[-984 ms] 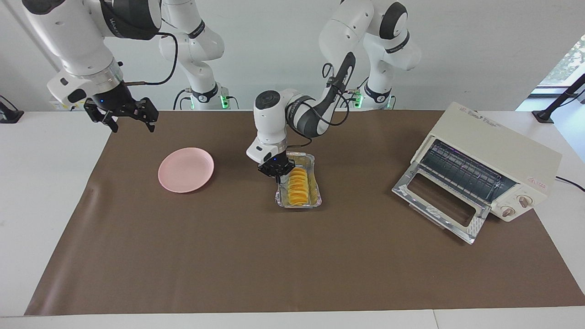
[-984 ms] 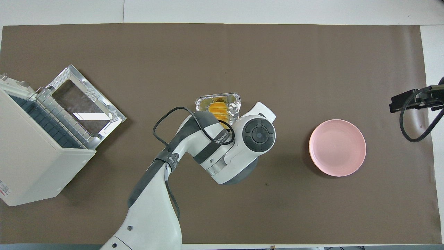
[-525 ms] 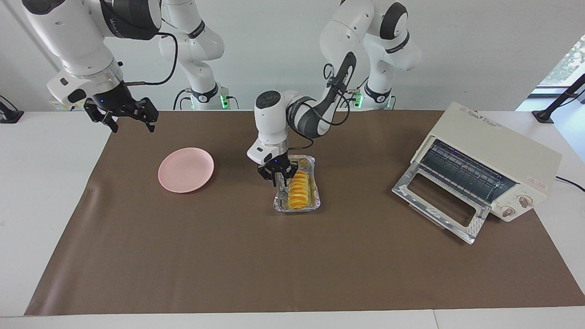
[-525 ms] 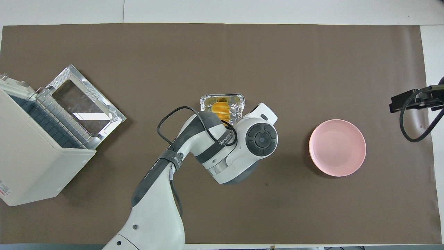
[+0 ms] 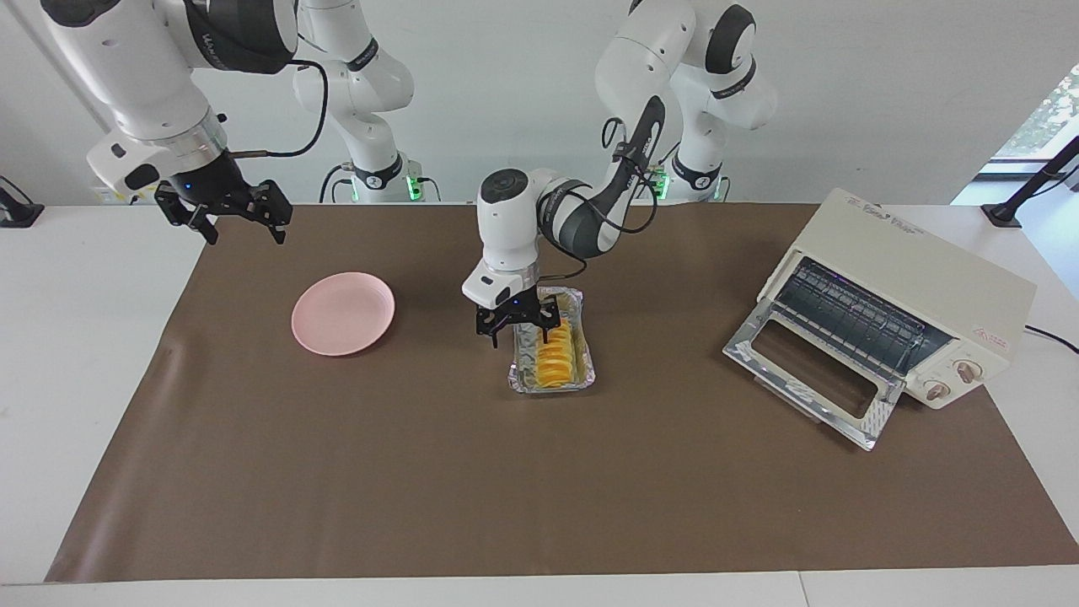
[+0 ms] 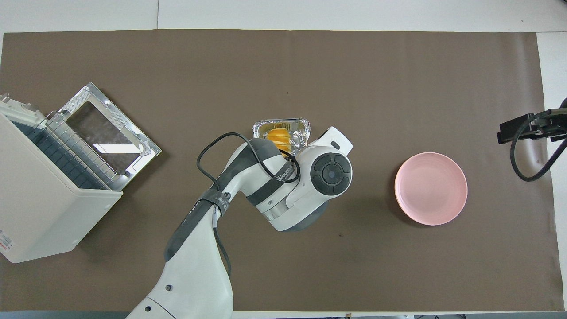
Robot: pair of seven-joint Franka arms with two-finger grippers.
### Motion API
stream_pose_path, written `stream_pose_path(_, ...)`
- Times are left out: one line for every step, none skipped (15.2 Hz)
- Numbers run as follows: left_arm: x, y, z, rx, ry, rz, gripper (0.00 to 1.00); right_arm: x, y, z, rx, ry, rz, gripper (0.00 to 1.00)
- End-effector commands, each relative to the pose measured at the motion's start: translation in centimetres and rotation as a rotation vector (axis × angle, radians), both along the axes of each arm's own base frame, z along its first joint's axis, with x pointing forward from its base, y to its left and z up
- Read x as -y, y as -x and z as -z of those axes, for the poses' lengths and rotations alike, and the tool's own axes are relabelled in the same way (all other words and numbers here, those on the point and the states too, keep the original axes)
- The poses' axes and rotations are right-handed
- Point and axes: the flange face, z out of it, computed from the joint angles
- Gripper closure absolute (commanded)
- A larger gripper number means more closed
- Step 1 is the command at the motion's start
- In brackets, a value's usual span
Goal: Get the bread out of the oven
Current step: 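Pull the foil tray out of the oven with the left gripper, then set the foil tray on the table and open the left gripper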
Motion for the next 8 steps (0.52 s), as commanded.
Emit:
stream_pose_path(-1.4, -2.2, -1.6, -0.028, 0.025, -0.054, 0.0, 0.2, 0.5, -0.2, -0.008, -0.022, -0.02, 0.0)
stream_pose_path(-1.6, -2.3, -1.7, -0.044, 0.036, -0.069, 0.0, 0.2, 0.5, -0.2, -0.008, -0.022, -0.02, 0.0)
stream_pose_path(-1.9, -2.7, -2.0, -0.043, 0.047, -0.078, 0.0, 0.2, 0.5, -0.2, -0.008, -0.022, -0.02, 0.0)
stream_pose_path(-2.5, -3.2, -2.6, -0.032, 0.056, -0.084, 0.0, 0.2, 0.5, -0.2, -0.008, -0.022, -0.02, 0.0)
stream_pose_path(-3.6, -4.1, -2.7, -0.041, 0.059, -0.107, 0.0, 0.2, 0.5, -0.2, -0.008, -0.022, -0.02, 0.0)
stream_pose_path(-4.3, -4.8, -3.0, -0.061, 0.085, -0.139, 0.0, 0.2, 0.5, -0.2, -0.008, -0.022, -0.02, 0.0)
stream_pose_path(-5.7, -5.6, -4.2, -0.066, 0.113, -0.163, 0.0, 0.2, 0.5, -0.2, -0.008, -0.022, -0.02, 0.0)
stream_pose_path(-6.6, -5.8, -6.1, -0.052, 0.124, -0.141, 0.0, 0.2, 0.5, -0.2, -0.008, -0.022, -0.02, 0.0)
